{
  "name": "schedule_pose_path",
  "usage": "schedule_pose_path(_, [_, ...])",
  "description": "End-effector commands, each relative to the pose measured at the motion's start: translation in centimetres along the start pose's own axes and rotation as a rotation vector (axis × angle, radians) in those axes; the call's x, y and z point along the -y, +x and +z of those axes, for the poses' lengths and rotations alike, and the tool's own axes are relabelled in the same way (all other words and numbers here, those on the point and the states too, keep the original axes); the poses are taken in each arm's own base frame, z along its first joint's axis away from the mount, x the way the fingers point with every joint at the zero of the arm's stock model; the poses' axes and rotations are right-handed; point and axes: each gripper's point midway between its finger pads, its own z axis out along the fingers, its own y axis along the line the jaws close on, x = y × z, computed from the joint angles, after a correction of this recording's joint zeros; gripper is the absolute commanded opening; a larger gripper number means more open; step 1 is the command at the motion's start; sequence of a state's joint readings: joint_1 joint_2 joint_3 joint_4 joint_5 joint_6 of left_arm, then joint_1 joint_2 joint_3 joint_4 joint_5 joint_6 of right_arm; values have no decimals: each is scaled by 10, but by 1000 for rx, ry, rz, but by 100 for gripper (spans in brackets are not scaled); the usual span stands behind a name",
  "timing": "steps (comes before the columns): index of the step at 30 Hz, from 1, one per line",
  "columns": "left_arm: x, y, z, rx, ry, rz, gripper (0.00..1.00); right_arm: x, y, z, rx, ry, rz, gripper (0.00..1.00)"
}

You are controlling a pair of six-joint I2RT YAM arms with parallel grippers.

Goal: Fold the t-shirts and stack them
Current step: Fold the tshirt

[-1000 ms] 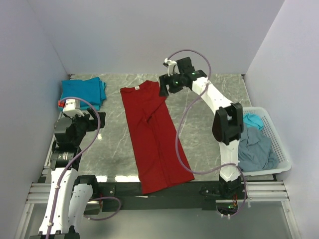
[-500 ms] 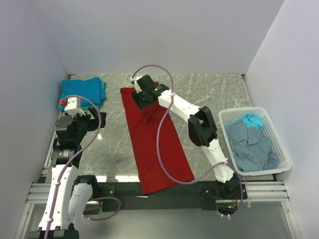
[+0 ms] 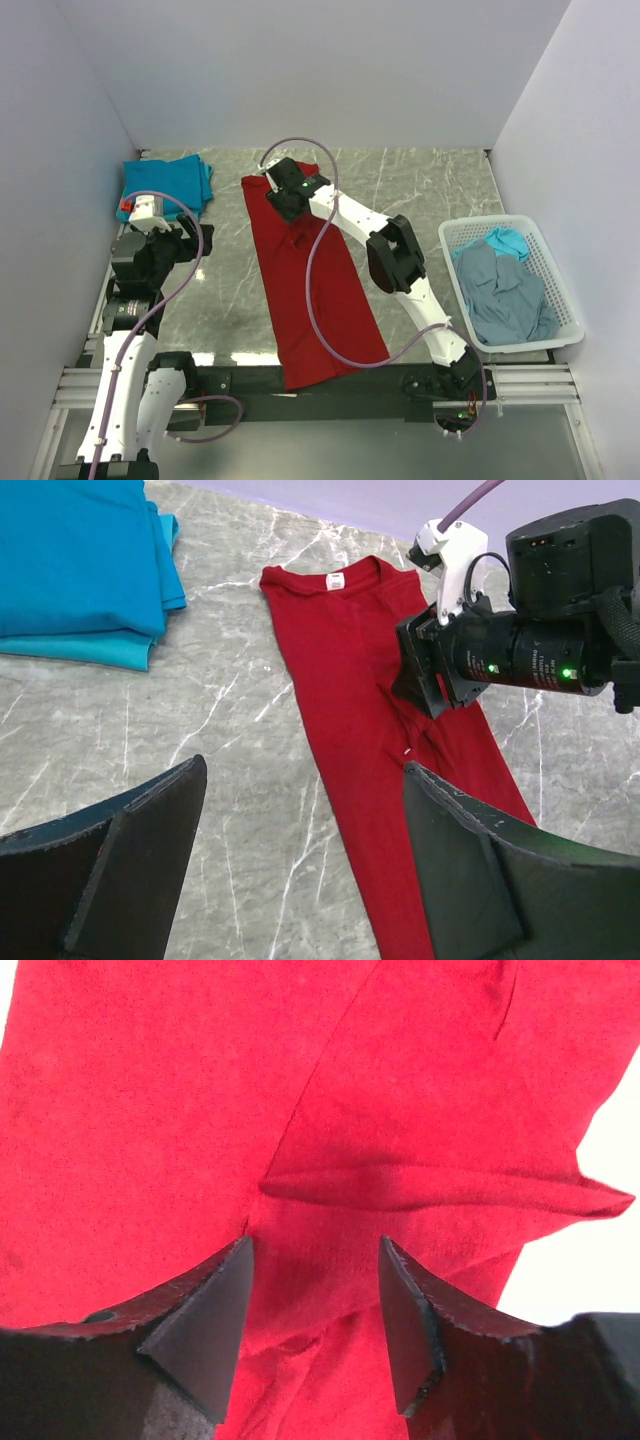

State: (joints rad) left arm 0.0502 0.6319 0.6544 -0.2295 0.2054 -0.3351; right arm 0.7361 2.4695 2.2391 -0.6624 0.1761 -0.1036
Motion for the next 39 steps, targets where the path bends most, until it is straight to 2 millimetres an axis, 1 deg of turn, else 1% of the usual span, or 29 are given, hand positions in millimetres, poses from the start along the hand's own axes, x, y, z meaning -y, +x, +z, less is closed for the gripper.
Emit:
schedule_pose_path(1, [8, -14, -1, 52, 37, 19, 84, 5, -17, -2, 44, 31, -14, 59])
schedule_pose_path(5, [8, -13, 0, 44, 38, 17, 84, -2, -18, -4, 51, 6, -13, 58])
schedule_pose_path(9, [8, -12, 1, 39, 41, 16, 84, -14, -22, -8, 63, -19, -23, 58])
schedule_pose_path(13, [8, -11, 2, 35, 38, 15, 84, -20, -22, -8, 65, -32, -23, 57])
schedule_pose_path(15, [8, -12, 1, 38, 39, 16, 84, -21, -22, -7, 65, -31, -23, 57])
schedule_pose_path(23, [8, -11, 1, 36, 39, 16, 84, -21, -8, 7, 25, -17, -39, 55])
schedule_pose_path(25, [8, -12, 2, 36, 39, 16, 84, -24, -5, 10, 17, -28, -43, 52])
schedule_pose_path(29, [8, -12, 1, 37, 37, 15, 84, -25, -5, 13, 15, -26, -48, 44])
schedule_pose_path(32, [7, -11, 1, 35, 37, 15, 84, -22, -6, 12, 18, -19, -51, 34])
schedule_pose_path(37, [8, -11, 2, 35, 42, 16, 84, -17, -13, 3, 43, 6, -61, 33])
schedule_pose_path(39, [8, -11, 2, 33, 43, 15, 84, -14, -17, -2, 56, 16, -60, 27])
